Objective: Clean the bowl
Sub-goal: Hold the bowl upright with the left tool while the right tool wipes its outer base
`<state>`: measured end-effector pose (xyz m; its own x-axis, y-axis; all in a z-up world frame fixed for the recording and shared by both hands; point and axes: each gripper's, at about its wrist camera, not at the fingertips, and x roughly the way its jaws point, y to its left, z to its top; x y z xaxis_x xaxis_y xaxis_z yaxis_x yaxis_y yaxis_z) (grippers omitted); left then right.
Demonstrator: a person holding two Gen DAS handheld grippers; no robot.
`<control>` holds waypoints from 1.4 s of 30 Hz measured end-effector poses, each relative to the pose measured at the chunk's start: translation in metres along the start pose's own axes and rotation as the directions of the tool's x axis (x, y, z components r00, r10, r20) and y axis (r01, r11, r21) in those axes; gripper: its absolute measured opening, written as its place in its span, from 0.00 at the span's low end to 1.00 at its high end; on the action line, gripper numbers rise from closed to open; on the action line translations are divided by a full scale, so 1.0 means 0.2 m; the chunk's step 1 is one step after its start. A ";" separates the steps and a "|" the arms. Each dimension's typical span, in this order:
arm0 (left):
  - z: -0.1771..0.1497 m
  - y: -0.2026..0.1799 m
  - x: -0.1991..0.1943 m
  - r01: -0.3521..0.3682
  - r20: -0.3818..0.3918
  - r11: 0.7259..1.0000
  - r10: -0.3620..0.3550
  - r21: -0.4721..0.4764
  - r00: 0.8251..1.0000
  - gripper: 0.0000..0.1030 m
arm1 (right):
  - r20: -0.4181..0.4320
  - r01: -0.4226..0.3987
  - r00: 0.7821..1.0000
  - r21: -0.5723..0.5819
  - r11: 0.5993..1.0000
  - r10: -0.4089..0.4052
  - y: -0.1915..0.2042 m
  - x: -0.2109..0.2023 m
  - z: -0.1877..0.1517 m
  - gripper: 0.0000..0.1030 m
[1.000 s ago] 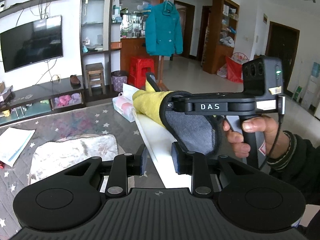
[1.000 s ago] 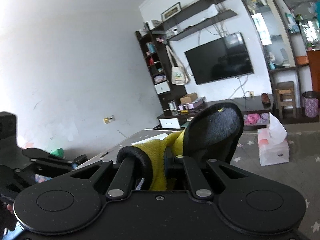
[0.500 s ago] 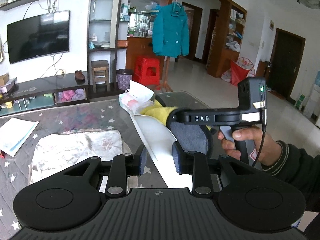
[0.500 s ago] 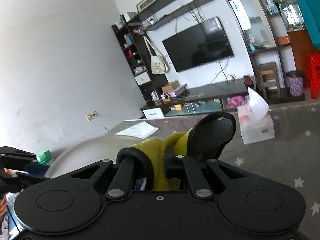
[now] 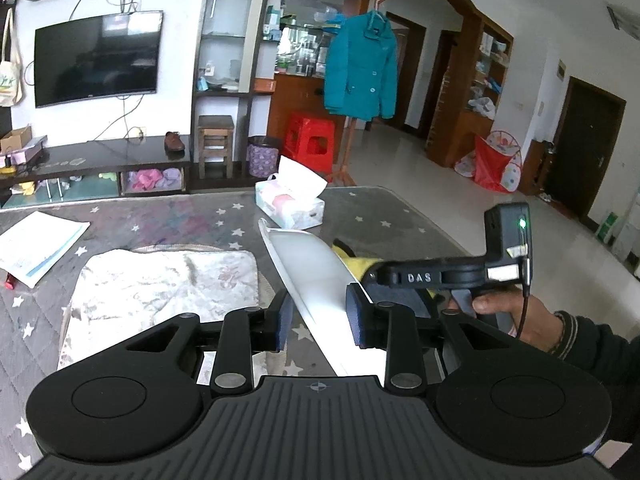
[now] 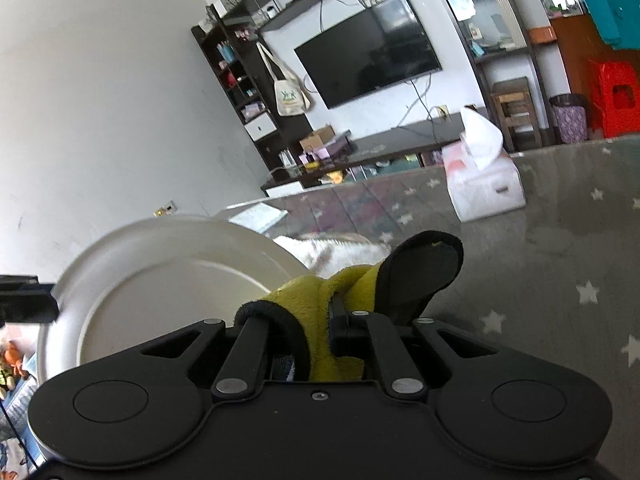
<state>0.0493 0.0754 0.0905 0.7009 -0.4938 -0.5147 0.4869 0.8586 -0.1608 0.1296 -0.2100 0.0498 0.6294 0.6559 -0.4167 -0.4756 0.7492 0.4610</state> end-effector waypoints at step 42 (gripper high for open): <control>-0.03 0.03 -0.02 -0.048 0.015 0.999 0.049 -0.025 0.999 0.32 | -0.198 -0.002 0.979 -0.243 0.970 -0.047 0.10 -0.18 -0.35 0.09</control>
<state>0.0462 0.0841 0.0861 0.7316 -0.4534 -0.5091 0.4392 0.8846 -0.1567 0.0541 -0.2114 0.0188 0.5174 0.6249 -0.5846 -0.6122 0.7476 0.2574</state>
